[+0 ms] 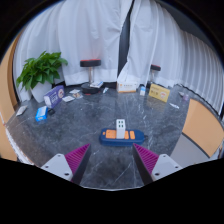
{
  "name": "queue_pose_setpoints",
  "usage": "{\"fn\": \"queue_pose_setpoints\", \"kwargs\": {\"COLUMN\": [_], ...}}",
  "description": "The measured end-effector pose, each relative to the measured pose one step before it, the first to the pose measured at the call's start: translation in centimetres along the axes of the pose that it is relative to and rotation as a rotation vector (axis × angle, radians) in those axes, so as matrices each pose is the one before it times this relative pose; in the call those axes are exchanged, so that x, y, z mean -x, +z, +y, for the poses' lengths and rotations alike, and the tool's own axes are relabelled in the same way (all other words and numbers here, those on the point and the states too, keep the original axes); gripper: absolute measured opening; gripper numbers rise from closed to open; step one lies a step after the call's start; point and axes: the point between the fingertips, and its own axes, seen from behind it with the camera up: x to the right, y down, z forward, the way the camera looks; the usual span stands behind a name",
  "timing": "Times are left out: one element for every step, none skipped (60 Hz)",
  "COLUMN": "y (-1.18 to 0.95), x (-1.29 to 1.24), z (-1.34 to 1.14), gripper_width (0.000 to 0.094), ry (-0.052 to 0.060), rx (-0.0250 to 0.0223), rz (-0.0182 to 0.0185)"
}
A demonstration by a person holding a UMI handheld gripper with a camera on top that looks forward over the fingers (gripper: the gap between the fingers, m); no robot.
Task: Unplug charger
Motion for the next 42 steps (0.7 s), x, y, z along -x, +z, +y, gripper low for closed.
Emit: {"fn": "queue_pose_setpoints", "kwargs": {"y": [0.901, 0.893, 0.898, 0.88, 0.857, 0.84, 0.81, 0.789, 0.744, 0.605, 0.653, 0.573, 0.549, 0.501, 0.48, 0.45, 0.425, 0.371, 0.815, -0.014, 0.032, 0.152, 0.118, 0.065, 0.028, 0.004, 0.001, -0.003, 0.161, -0.036, -0.039, -0.042, -0.335, -0.496, -0.684, -0.784, -0.732, -0.541, -0.589, -0.401, -0.488, -0.404], "x": [-0.345, -0.319, -0.283, -0.259, -0.229, -0.194, -0.155, -0.141, -0.154, -0.168, -0.092, -0.019, -0.033, -0.022, -0.023, -0.085, -0.118, -0.063, -0.316, 0.094, 0.232, 0.052, -0.039, -0.169, -0.061, 0.144, -0.013, 0.033, -0.127, 0.016, 0.027, -0.024, -0.002, 0.011, 0.021, 0.054, -0.084, -0.15, -0.066, -0.004, -0.14, -0.206], "z": [-0.459, -0.335, -0.261, -0.202, -0.196, -0.191, -0.154, -0.133, -0.141, -0.163, -0.049, -0.031, -0.003, -0.056, -0.09, -0.071, -0.009, 0.012, -0.087, 0.144, -0.005, -0.002, -0.017, -0.075, -0.07, 0.025, 0.051, -0.094, 0.032, -0.05, -0.016, -0.033, -0.582, -1.023, -1.643, -2.023, -2.009, -1.829, -1.918, -1.824, -1.745, -1.589], "gripper_width": [0.0853, 0.0851, 0.085, 0.085, 0.0849, 0.0848, 0.0847, 0.0842, 0.0837, 0.0828, 0.0815, 0.0793, 0.0756, 0.072, 0.0678, 0.0624, 0.0577, 0.0544, 0.0474, 0.0411, 0.0356, 0.0283, 0.023, 0.0198, 0.019, 0.0176, 0.0157, 0.0143, 0.0126, 0.0117, 0.0104, 0.0104, 0.0103, 0.0102, 0.0101, 0.0101, 0.0101, 0.01, 0.01, 0.01, 0.01, 0.0099], "ry": [-0.0001, 0.0, 0.0003, 0.0009, 0.0017, 0.0026, 0.003, 0.0037, 0.0036, 0.0026, 0.0031, 0.0029, 0.0023, 0.0024, 0.0031, 0.0032, 0.0024, 0.0014, 0.001, 0.0, -0.001, -0.0018, -0.002, -0.0024, -0.0024, -0.0008, -0.0033, -0.0022, -0.0003, 0.0045, 0.0075, 0.0085, 0.0088, 0.0102, 0.0052, -0.0033, -0.0119, -0.0128, -0.01, -0.0024, 0.0013, 0.0054], "rx": [-0.01077, -0.00765, -0.00458, -0.00316, -0.00327, -0.00328, -0.00276, -0.00275, -0.00347, -0.00023, -0.00225, -0.00077, -0.00068, -0.00276, -0.00526, -0.00553, -0.00402, -0.00193, -0.00477, -0.00344, -0.00142, -0.00234, -0.00382, -0.00567, -0.00388, 0.00147, 0.0027, -0.00073, 0.00077, 0.00314, 0.00485, 0.00545, -0.00424, -0.02255, -0.03929, -0.0466, -0.04369, -0.03875, -0.03264, -0.02913, -0.02347, -0.0249], "rz": [0.0038, 0.00463, 0.00474, 0.00407, 0.00329, 0.00171, 0.00023, 0.00068, 0.00147, 0.00059, -0.00073, -0.00215, -0.0031, -0.00348, -0.00167, 0.00079, 0.00313, 0.00192, -0.00144, -0.00082, 0.00414, 0.00065, 0.0012, 0.00679, 0.00395, -0.00437, 0.00019, -0.00179, -0.00436, -0.00243, -0.00246, -0.00267, -0.00807, -0.00456, -0.00533, -0.00623, -0.00302, -0.00288, -0.00406, -0.00733, -0.00624, -0.00511]}}
